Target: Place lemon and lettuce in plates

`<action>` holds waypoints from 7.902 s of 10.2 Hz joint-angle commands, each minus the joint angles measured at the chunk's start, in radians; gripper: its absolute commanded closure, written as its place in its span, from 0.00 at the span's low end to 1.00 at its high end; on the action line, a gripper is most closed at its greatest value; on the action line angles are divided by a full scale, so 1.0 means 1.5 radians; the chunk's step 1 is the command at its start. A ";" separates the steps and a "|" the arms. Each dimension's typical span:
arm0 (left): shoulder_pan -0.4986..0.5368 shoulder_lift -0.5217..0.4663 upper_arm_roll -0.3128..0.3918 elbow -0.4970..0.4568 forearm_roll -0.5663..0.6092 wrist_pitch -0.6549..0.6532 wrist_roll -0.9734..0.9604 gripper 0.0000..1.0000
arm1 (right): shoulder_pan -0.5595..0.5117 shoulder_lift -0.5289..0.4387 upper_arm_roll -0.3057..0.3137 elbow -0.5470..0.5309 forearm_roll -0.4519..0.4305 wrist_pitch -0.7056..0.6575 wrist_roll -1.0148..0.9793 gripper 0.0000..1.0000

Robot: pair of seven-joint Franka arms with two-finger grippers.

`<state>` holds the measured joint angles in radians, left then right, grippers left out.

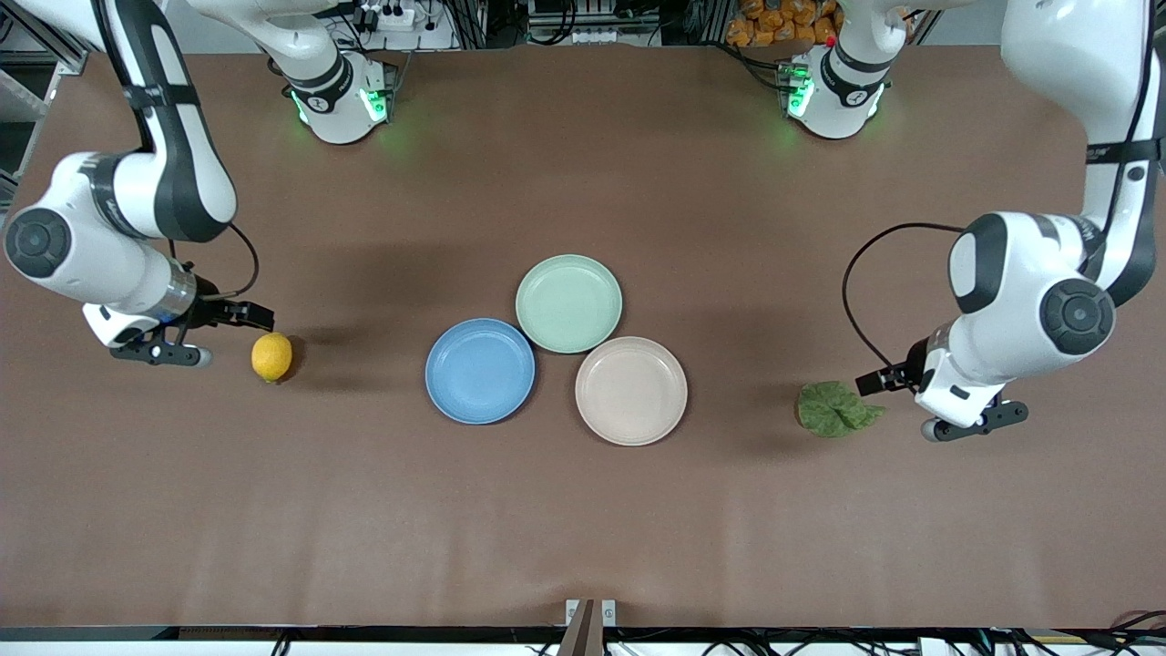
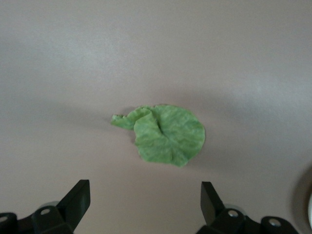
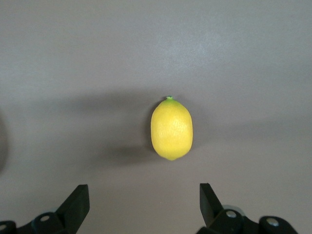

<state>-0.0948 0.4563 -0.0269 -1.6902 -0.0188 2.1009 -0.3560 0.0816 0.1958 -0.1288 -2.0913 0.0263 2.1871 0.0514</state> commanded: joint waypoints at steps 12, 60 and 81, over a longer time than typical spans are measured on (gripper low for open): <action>-0.027 0.162 0.004 0.011 0.027 0.137 -0.069 0.00 | -0.033 0.164 0.010 -0.043 0.021 0.235 0.029 0.00; -0.104 0.078 -0.001 0.149 0.028 -0.035 -0.232 0.00 | -0.002 0.024 0.030 0.199 -0.027 -0.165 0.033 0.00; 0.018 -0.301 -0.015 -0.031 0.032 -0.185 0.137 0.00 | -0.051 -0.199 0.032 0.325 -0.026 -0.473 -0.018 0.00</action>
<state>-0.0816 0.0367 -0.0317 -1.7761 0.0071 1.8925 -0.2104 0.0083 -0.0796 -0.0922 -1.6059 -0.0072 1.4931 0.0253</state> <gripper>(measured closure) 0.000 0.000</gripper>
